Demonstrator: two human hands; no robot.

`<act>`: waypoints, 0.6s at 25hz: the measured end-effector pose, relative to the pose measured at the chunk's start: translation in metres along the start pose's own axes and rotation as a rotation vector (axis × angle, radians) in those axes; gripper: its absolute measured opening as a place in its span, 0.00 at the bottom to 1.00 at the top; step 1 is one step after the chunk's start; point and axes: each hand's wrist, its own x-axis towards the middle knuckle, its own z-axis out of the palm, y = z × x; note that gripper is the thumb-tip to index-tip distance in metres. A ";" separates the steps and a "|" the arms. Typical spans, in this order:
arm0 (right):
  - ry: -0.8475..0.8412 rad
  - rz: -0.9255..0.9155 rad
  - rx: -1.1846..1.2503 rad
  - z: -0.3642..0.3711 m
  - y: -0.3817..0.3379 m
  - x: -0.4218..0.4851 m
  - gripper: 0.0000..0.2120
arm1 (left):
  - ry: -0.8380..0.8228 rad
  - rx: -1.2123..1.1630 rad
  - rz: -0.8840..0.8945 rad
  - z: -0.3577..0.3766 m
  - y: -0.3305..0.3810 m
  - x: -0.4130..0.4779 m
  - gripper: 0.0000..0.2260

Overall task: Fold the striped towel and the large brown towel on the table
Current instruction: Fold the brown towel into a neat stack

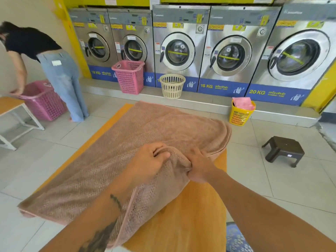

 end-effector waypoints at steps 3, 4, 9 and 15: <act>0.107 0.009 0.030 -0.006 0.031 0.028 0.18 | 0.113 -0.006 -0.003 -0.008 -0.002 0.030 0.09; 0.126 0.023 0.026 -0.011 0.044 0.036 0.13 | 0.155 0.019 -0.029 -0.008 -0.002 0.037 0.11; -0.031 0.045 0.035 -0.033 0.095 0.062 0.17 | 0.407 0.242 -0.235 -0.001 -0.021 0.063 0.11; -0.118 0.043 -0.277 -0.047 0.138 0.082 0.05 | 0.550 0.426 -0.452 -0.010 -0.052 0.069 0.12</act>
